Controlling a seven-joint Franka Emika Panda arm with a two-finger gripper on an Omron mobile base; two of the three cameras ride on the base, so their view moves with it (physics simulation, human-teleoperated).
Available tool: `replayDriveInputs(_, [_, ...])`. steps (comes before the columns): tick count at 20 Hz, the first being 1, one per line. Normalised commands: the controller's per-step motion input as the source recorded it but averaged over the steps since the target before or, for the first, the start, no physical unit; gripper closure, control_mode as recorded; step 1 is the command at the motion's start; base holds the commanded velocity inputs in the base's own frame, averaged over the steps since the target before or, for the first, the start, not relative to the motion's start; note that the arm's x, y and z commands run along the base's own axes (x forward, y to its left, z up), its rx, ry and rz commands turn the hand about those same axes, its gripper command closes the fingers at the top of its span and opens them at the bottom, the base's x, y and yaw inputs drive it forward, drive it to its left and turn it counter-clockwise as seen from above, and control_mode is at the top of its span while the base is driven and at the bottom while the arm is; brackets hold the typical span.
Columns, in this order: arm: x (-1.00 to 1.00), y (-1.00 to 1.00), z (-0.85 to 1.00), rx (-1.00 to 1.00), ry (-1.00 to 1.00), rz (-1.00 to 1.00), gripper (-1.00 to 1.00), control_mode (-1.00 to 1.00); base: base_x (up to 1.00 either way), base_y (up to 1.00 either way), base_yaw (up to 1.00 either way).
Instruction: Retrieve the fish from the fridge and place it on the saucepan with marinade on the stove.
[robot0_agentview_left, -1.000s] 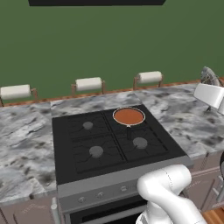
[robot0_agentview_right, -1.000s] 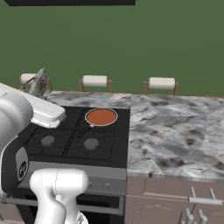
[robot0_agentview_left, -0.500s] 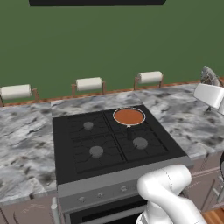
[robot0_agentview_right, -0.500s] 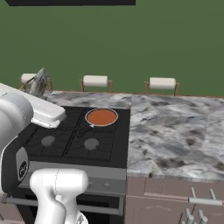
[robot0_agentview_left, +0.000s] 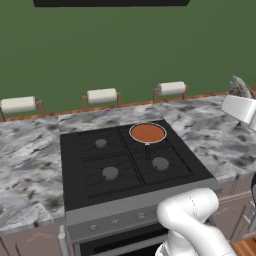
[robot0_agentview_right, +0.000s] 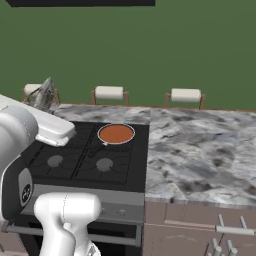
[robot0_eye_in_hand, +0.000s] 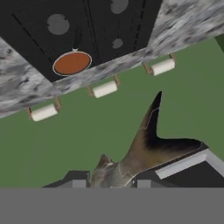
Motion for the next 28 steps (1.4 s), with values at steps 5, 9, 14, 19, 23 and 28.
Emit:
replayDriveInputs(5, [0.45, 0.00, 0.00, 0.00, 0.16, 0.00, 1.00, -1.00, 0.00, 0.00, 0.00])
replayDriveInputs(9, [0.68, 0.00, 0.00, 0.00, 0.26, -0.03, 1.00, -1.00, 0.00, 0.00, 0.00])
replayDriveInputs(14, [0.69, 0.00, -0.01, 0.00, 0.28, -0.01, 1.00, -1.00, 0.00, 0.00, 0.00])
replayDriveInputs(19, [0.58, 0.00, -0.09, 0.00, 0.24, 0.00, 1.00, -1.00, 0.00, 0.00, 0.00])
replayDriveInputs(23, [0.24, 0.00, -0.27, 0.00, 0.10, 0.00, 1.00, -1.00, 0.00, 0.00, 0.00])
replayDriveInputs(28, [0.20, 0.00, -0.42, 0.00, 0.01, 0.00, 1.00, -1.00, 0.00, 0.00, 0.00])
